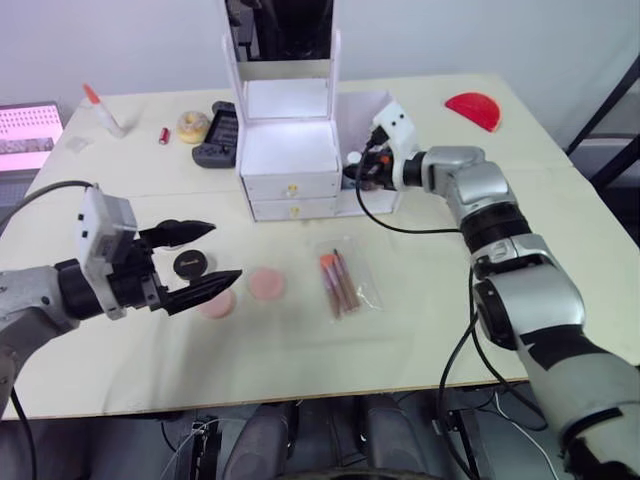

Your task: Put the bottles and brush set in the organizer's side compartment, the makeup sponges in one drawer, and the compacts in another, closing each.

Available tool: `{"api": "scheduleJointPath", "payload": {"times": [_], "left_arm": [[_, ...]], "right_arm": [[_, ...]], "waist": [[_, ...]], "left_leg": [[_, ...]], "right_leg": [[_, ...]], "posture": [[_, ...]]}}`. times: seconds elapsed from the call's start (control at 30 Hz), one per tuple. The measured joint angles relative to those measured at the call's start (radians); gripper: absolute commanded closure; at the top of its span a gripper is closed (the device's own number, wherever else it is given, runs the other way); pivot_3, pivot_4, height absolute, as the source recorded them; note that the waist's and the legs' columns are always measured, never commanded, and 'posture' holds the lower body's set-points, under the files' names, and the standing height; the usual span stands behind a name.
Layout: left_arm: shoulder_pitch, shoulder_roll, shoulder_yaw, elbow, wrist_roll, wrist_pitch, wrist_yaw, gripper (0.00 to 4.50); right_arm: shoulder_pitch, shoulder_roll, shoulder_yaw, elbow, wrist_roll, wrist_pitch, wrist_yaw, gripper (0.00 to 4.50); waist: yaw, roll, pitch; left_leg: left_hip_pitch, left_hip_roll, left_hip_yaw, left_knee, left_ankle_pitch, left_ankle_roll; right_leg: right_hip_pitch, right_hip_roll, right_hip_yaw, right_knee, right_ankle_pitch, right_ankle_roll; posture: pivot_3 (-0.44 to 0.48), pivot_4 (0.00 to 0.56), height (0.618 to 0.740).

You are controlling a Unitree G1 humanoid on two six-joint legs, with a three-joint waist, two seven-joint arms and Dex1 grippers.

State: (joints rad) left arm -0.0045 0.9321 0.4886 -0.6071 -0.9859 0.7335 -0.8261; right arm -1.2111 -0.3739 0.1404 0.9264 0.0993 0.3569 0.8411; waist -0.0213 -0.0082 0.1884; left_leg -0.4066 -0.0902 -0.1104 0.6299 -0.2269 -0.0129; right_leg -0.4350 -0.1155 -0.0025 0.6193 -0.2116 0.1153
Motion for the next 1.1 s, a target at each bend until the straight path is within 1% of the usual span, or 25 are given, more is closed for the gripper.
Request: {"api": "scheduleJointPath", "payload": {"times": [0.07,0.1,0.27,0.33,0.43,0.53,0.6,0.67,0.7,0.77,0.83,0.9,0.97,1.03,1.1], "left_arm": [[0.000,0.000,0.000,0.000,-0.003,0.000,0.000,0.00],[0.000,0.000,0.000,0.000,-0.004,0.000,0.000,0.00],[0.000,0.001,0.000,0.001,-0.004,0.000,-0.002,0.00],[-0.002,0.001,0.000,0.003,-0.004,0.000,-0.003,0.00],[-0.004,0.001,0.000,0.022,-0.001,-0.002,-0.012,0.00],[0.007,0.002,0.020,0.060,0.016,-0.006,-0.025,0.00],[0.045,0.009,0.076,0.106,0.039,-0.013,-0.044,0.00],[0.098,0.018,0.144,0.173,0.083,-0.029,-0.068,0.00],[0.126,0.020,0.171,0.201,0.104,-0.033,-0.079,0.00],[0.169,0.027,0.214,0.251,0.150,-0.057,-0.110,0.00],[0.235,0.031,0.267,0.313,0.209,-0.100,-0.143,0.00],[0.300,0.030,0.309,0.396,0.276,-0.142,-0.171,0.00],[0.326,0.029,0.324,0.464,0.326,-0.182,-0.197,0.00],[0.335,0.031,0.340,0.520,0.356,-0.224,-0.219,0.00],[0.353,0.034,0.360,0.591,0.391,-0.268,-0.237,0.00]], "right_arm": [[0.000,0.000,-0.006,0.001,0.000,0.001,0.001,0.42],[-0.001,-0.003,-0.010,0.000,-0.001,0.001,0.002,0.05],[-0.002,-0.016,-0.017,-0.037,-0.005,0.020,0.024,0.05],[-0.001,-0.035,-0.030,-0.087,0.002,0.042,0.038,0.05],[0.011,-0.095,-0.062,-0.239,0.028,0.103,0.069,0.05],[0.064,-0.171,-0.116,-0.443,0.093,0.209,0.101,0.05],[0.153,-0.258,-0.178,-0.609,0.163,0.304,0.129,0.05],[0.278,-0.370,-0.270,-0.748,0.233,0.395,0.157,0.05],[0.328,-0.410,-0.307,-0.783,0.255,0.424,0.169,0.05],[0.485,-0.504,-0.389,-0.872,0.291,0.449,0.201,0.05],[0.734,-0.582,-0.506,-0.936,0.312,0.418,0.275,0.05],[0.959,-0.603,-0.619,-0.945,0.312,0.382,0.325,0.05],[1.092,-0.604,-0.693,-0.950,0.309,0.337,0.344,0.05],[1.177,-0.606,-0.769,-0.951,0.309,0.279,0.358,0.05],[1.244,-0.609,-0.839,-0.917,0.306,0.219,0.372,0.05]], "waist": [[0.000,0.000,0.000],[-0.001,0.000,0.000],[-0.005,0.000,0.000],[-0.004,0.000,0.000],[0.002,0.000,0.000],[0.007,0.000,0.000],[0.012,0.000,0.000],[0.014,0.000,0.000],[0.011,0.000,0.000],[0.010,0.000,0.000],[0.011,-0.001,0.000],[0.011,0.000,0.000],[0.005,0.002,0.000],[0.004,0.002,-0.001],[0.007,0.001,-0.001]], "left_leg": [[0.000,0.000,0.000,0.000,0.000,0.000],[0.000,0.000,0.000,0.000,0.000,0.000],[0.000,0.000,0.000,0.000,0.000,0.000],[-0.001,0.000,0.000,0.000,0.000,0.000],[-0.001,0.000,0.000,-0.001,0.000,0.000],[-0.001,0.000,0.000,-0.001,0.000,0.000],[-0.001,0.000,-0.001,-0.001,0.000,0.000],[-0.002,0.000,-0.001,-0.001,-0.001,0.001],[-0.001,0.000,0.000,0.000,-0.001,0.002],[-0.001,0.000,0.002,0.000,-0.001,0.002],[0.000,0.001,0.002,-0.001,-0.002,0.003],[0.000,0.001,0.004,0.000,-0.002,0.004],[0.001,0.002,0.008,0.001,-0.002,0.004],[0.004,0.003,0.009,0.001,-0.003,0.003],[0.005,0.003,0.009,0.000,-0.004,0.002]], "right_leg": [[0.000,0.000,0.000,0.000,0.000,0.000],[0.000,0.000,0.000,0.000,0.000,0.000],[0.000,0.000,0.000,0.000,0.000,0.000],[-0.001,0.000,0.000,0.000,0.000,0.000],[-0.002,0.000,0.000,0.000,0.000,0.000],[-0.001,0.000,0.000,0.000,0.000,0.000],[0.000,0.000,0.000,-0.001,0.000,0.000],[0.000,-0.001,0.000,-0.003,0.000,-0.001],[0.001,-0.001,0.000,-0.003,-0.001,-0.001],[0.001,-0.002,0.000,-0.004,-0.002,-0.003],[0.003,-0.002,-0.001,-0.005,-0.003,-0.003],[0.003,-0.003,0.000,-0.005,-0.003,-0.003],[0.003,-0.003,0.002,-0.005,-0.003,-0.003],[0.005,-0.004,0.002,-0.005,-0.005,0.000],[0.006,-0.004,0.001,-0.006,-0.005,0.000]], "posture": [[0.000,0.150,0.738],[0.000,0.150,0.738],[0.000,0.150,0.738],[0.000,0.150,0.738],[0.000,0.150,0.738],[0.000,0.150,0.738],[0.000,0.150,0.738],[0.000,0.150,0.738],[0.000,0.150,0.738],[0.000,0.150,0.738],[0.000,0.150,0.738],[0.000,0.150,0.738],[0.000,0.150,0.738],[0.000,0.150,0.738],[0.000,0.150,0.738]]}}
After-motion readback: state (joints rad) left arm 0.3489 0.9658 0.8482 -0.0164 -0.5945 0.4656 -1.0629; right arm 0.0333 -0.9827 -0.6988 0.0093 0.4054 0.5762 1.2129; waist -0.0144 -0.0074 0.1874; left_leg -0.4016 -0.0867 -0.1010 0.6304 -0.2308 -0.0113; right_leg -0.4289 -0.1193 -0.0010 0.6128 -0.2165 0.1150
